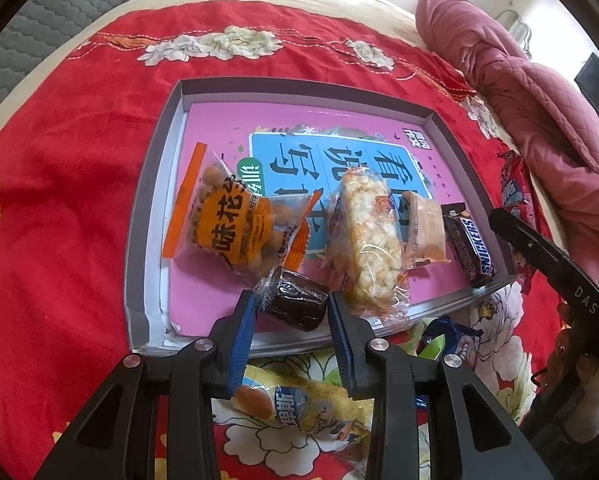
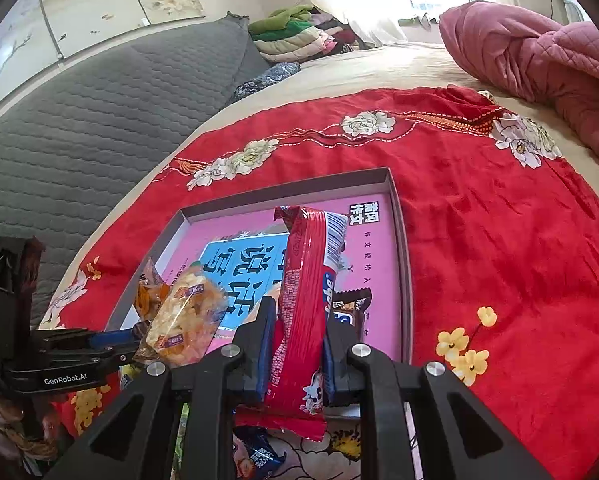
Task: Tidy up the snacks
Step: 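Lower the brown candy into the tray and open the left gripper while the right gripper lowers the red stick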
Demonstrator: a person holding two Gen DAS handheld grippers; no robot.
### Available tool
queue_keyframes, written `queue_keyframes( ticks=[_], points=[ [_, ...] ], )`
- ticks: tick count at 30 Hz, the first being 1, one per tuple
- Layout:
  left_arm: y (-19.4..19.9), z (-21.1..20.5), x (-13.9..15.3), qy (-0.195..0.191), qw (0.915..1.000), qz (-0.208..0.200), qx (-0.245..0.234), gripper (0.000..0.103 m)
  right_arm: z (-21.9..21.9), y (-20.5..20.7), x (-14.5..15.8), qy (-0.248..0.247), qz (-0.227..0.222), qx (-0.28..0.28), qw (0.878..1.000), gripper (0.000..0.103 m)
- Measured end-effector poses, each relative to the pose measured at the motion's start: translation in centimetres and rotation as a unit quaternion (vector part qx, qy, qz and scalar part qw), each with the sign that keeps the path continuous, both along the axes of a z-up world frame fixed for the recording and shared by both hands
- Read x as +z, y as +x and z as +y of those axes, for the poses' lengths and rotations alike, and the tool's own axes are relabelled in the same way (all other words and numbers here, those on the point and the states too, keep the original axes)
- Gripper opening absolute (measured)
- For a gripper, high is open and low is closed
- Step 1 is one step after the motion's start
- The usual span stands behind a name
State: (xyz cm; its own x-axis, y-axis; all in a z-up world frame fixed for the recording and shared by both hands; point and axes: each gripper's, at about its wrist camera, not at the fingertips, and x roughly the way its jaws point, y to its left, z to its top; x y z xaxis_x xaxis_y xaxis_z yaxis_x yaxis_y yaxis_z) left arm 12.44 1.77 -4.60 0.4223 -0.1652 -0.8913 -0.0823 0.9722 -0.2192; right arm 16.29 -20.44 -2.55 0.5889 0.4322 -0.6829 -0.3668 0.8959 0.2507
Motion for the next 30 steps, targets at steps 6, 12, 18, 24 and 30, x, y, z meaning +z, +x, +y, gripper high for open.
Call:
queue_keyframes(
  ticks=[6,12,18,24,30],
  points=[
    [-0.1,0.1,-0.1,0.001,1.0,0.002,0.002,0.038,0.0,0.3,-0.7,-0.006,0.015,-0.005,1.0,0.021],
    [-0.1,0.0,-0.1,0.001,1.0,0.002,0.002,0.038,0.0,0.6,-1.3,-0.01,0.023,-0.006,1.0,0.021],
    [-0.1,0.0,-0.1,0.001,1.0,0.002,0.002,0.038,0.4,0.6,-1.8,-0.018,0.027,-0.002,0.999,0.021],
    [-0.1,0.0,0.0,0.0,1.0,0.002,0.002,0.038,1.2,0.4,-2.0,-0.026,0.026,0.013,0.999,0.021],
    [-0.1,0.0,0.0,0.0,1.0,0.002,0.003,0.038,1.4,0.2,-2.1,-0.024,0.028,0.017,0.999,0.027]
  ],
)
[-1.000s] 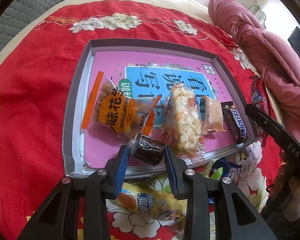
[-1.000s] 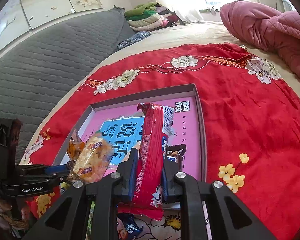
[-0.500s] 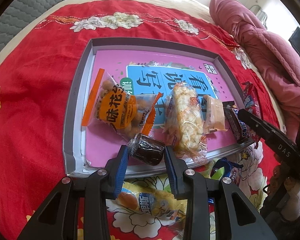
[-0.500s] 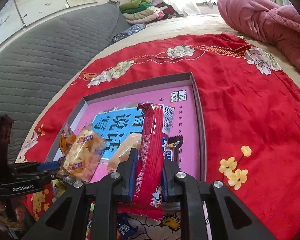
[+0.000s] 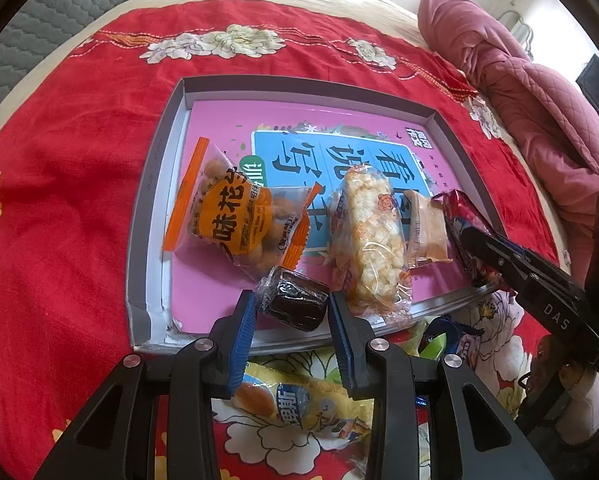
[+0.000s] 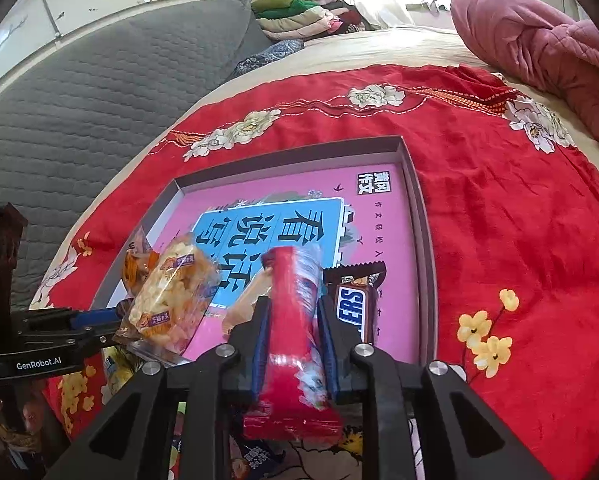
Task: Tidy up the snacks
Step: 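Lower the brown candy into the tray and open the left gripper while the right gripper lowers the red stick, then open the right gripper to release the red stick beside the Snickers bar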
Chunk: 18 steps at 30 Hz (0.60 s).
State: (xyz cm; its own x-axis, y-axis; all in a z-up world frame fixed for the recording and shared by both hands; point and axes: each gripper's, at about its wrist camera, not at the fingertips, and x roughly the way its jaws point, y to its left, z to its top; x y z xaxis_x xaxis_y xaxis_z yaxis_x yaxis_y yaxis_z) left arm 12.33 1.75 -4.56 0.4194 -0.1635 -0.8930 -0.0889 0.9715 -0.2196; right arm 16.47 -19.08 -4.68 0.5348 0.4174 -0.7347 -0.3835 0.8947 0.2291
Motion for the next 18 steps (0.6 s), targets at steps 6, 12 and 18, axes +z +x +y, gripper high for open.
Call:
queue_keyframes(
  ticks=[6,12,18],
  points=[
    [-0.04,0.02,0.02,0.0,1.0,0.0,0.0,0.038,0.09,-0.05,0.04,-0.001,-0.001,0.001,1.0,0.03],
    [-0.11,0.0,0.21,-0.002,1.0,0.001,-0.002,0.04,-0.06,0.01,0.25,-0.003,-0.005,-0.003,1.0,0.032],
    [-0.32,-0.04,0.6,-0.002,1.0,-0.003,-0.005,0.042,-0.65,0.33,0.28,-0.003,-0.005,-0.016,1.0,0.033]
  ],
)
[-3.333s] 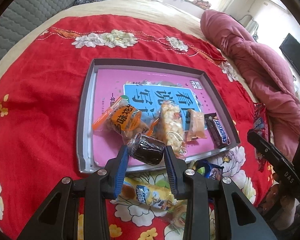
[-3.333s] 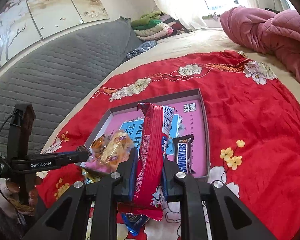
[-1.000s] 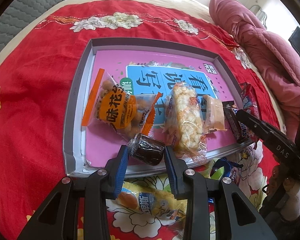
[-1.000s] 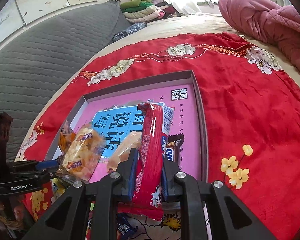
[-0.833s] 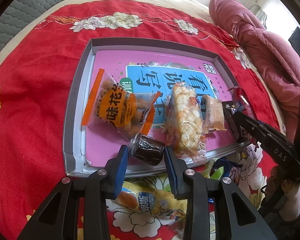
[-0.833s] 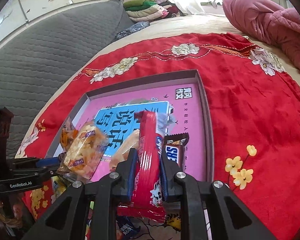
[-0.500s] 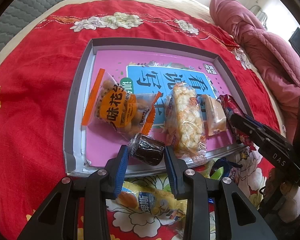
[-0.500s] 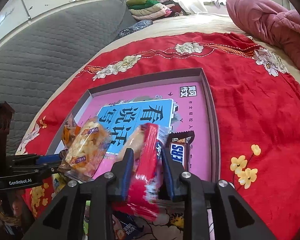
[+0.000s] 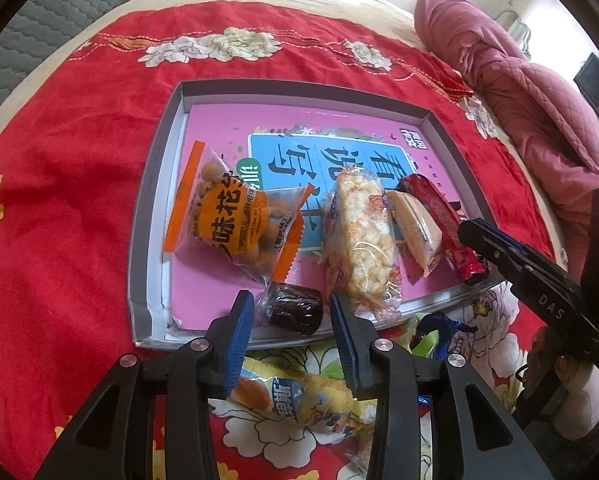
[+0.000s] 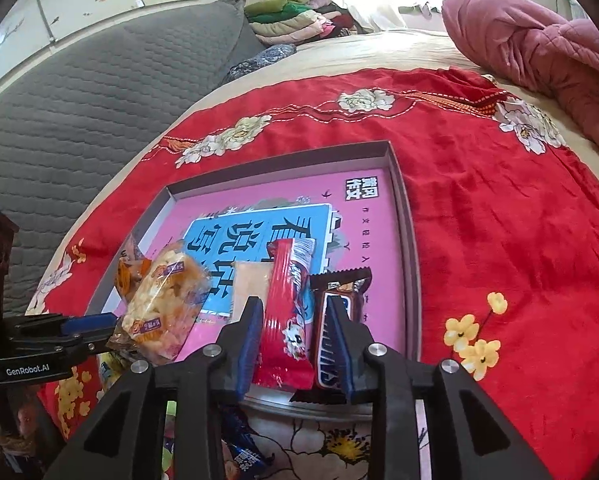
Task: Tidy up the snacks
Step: 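Open the right gripper to release the red stick beside the Snickers bar, then withdraw both grippers from the tray toward the snacks lying in front of it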
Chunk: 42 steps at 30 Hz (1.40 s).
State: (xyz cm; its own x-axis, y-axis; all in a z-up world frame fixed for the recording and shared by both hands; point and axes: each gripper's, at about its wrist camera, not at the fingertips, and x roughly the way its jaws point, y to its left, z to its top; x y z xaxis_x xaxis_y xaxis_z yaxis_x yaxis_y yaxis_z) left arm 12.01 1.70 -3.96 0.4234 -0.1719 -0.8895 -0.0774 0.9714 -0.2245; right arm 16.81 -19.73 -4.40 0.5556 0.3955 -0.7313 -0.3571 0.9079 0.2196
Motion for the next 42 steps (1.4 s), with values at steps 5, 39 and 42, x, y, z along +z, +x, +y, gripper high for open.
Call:
queue_keyframes(
  ticks=[5,39,42],
  points=[
    [-0.1,0.0,0.3,0.003,1.0,-0.001,0.001,0.046,0.0,0.0,0.1,-0.001,-0.001,0.0,1.0,0.035],
    [-1.5,0.6,3.8,0.005,0.9995,-0.029,0.009,0.062,1.1,-1.5,2.5,0.018,-0.045,0.035,0.998,0.07],
    [-1.7,0.7,4.2,0.005,0.9994,-0.032,0.01,0.062,1.1,-1.7,2.7,0.019,-0.049,0.036,0.998,0.071]
  ],
)
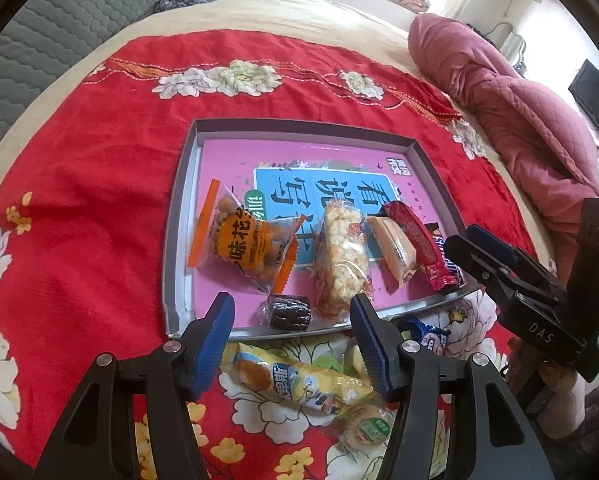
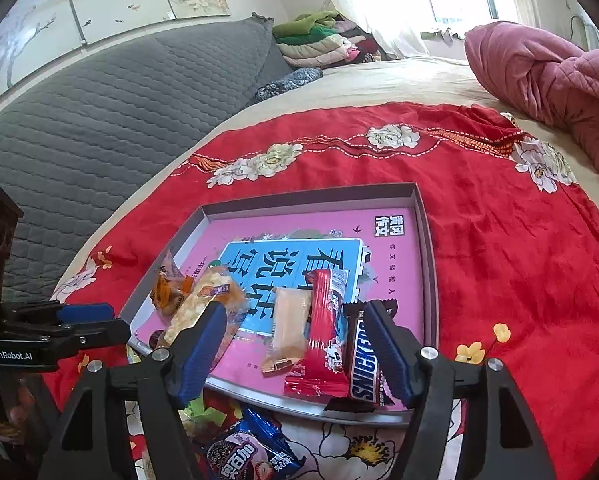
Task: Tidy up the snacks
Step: 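Withdraw both grippers from the tray toward the snacks lying in front of it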
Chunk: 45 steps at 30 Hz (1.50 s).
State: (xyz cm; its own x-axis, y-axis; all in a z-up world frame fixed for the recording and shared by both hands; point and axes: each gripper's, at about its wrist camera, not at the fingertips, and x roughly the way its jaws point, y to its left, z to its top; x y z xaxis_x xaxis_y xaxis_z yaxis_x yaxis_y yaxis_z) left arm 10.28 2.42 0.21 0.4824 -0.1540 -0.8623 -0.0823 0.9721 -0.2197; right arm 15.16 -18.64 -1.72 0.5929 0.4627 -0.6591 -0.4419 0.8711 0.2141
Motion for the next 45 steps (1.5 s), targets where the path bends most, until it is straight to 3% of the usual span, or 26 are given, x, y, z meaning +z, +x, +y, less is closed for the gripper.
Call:
queue_keyframes(
  ticks=[13,22,39,45],
  points=[
    [-1.1,0.5,0.5,-0.004,1.0,0.007,0.002,0.063,-0.4,-1.4,1.0,0.004,-0.014,0.008,1.0,0.073],
    [-2.2,1.3,-0.7,-0.028,0.9987,0.039,0.013,0.063,-1.3,-2.9,1.0,0.006,-0.013,0.001,1.0,0.075],
    [-3.8,2.1,-3.1,-0.101,0.9906,0.083,0.04,0.063,-2.3,-5.5,0.2,0.015,0.027,-0.028,0.999,0.077],
    [-3.9,2.4,-4.5,-0.15,0.9811,0.108,0.057,0.063,-1.9,-6.3,-0.5,0.003,0.043,-0.026,0.999,0.077]
  ],
)
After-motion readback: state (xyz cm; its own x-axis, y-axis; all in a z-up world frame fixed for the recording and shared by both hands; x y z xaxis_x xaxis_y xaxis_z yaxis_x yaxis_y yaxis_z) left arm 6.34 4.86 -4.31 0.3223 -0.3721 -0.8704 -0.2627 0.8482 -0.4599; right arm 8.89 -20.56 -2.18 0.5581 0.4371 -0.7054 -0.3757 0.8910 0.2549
